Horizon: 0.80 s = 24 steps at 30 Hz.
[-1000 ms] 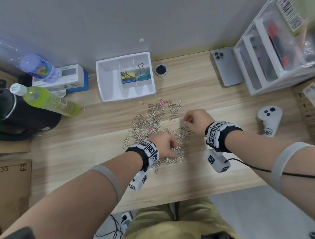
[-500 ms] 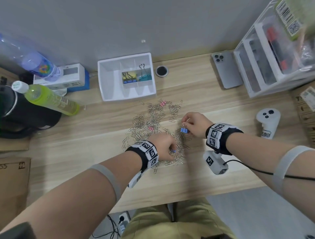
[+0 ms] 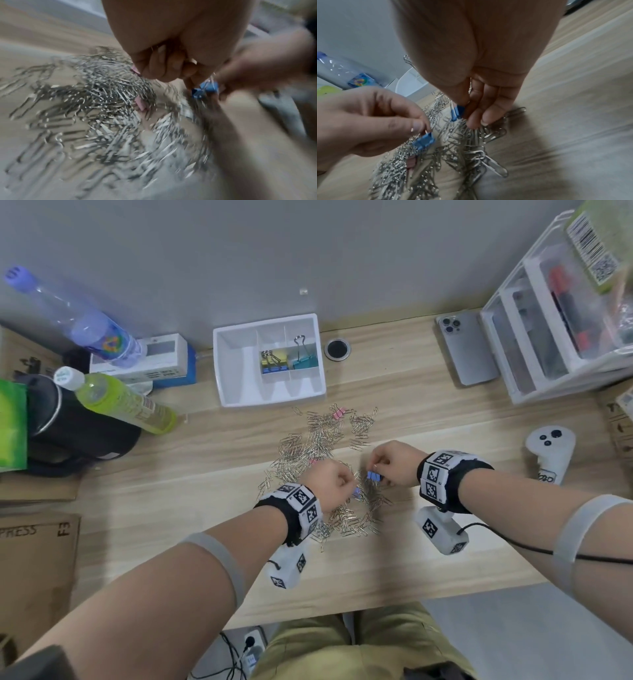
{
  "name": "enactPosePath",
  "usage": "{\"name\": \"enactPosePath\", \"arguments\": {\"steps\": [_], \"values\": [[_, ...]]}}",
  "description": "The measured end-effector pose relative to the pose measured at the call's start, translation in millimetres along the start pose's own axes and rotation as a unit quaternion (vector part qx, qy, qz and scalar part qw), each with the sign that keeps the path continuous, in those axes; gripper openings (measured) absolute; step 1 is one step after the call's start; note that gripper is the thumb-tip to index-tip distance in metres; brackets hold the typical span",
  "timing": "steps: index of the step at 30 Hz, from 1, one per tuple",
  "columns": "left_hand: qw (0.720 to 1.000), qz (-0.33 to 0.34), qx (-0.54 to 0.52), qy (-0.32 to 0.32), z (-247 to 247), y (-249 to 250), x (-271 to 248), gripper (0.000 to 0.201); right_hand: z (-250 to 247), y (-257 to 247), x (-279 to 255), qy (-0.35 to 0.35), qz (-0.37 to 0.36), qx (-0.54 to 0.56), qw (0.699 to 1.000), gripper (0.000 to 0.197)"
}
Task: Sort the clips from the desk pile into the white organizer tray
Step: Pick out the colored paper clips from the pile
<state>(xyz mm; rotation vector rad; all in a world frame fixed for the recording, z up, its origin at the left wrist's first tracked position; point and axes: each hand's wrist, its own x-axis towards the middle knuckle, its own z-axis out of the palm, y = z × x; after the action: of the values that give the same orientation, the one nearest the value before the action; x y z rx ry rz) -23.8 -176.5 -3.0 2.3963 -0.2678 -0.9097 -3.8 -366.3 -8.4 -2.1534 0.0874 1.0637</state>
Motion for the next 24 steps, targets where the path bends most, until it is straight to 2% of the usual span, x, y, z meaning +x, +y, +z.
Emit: {"name": "enactPosePath", "arguments": {"steps": [3,5,7,10,12,14,17,20,22,24], "values": [[0.983,-0.081,-0.164,0.019,-16,-4,3,0.021,0,-13,1,-0.028,0.035,0.045,0.998,0.034],[0.967,-0.121,-0.224,0.023,-27,-7,3,0.019,1,-20,5,-0.044,0.062,0.079,0.994,0.037],[0.946,-0.145,-0.290,0.013,-37,-8,4,0.021,3,-28,8,-0.065,0.078,0.128,0.986,0.039],[0.921,-0.159,-0.355,0.016,-49,-8,4,0.022,6,-45,13,-0.076,0.108,0.266,0.955,0.041],[0.915,-0.153,-0.372,0.037,-55,-8,2,0.023,7,-54,15,-0.077,0.114,0.325,0.936,0.049],[0.919,-0.135,-0.366,0.061,-63,-8,-1,0.021,8,-63,18,-0.095,0.099,0.338,0.931,0.049],[0.933,-0.114,-0.335,0.072,-76,-15,-6,0.016,4,-78,21,-0.116,0.074,0.368,0.920,0.031],[0.939,-0.103,-0.317,0.080,-89,-25,-6,0.011,-2,-89,29,-0.110,0.034,0.347,0.931,0.005],[0.947,-0.100,-0.292,0.093,-98,-35,-1,0.010,-5,-96,37,-0.086,0.017,0.329,0.940,0.003],[0.952,-0.103,-0.268,0.108,-107,-42,5,0.013,-8,-105,44,-0.082,0.018,0.340,0.937,0.006]]}}
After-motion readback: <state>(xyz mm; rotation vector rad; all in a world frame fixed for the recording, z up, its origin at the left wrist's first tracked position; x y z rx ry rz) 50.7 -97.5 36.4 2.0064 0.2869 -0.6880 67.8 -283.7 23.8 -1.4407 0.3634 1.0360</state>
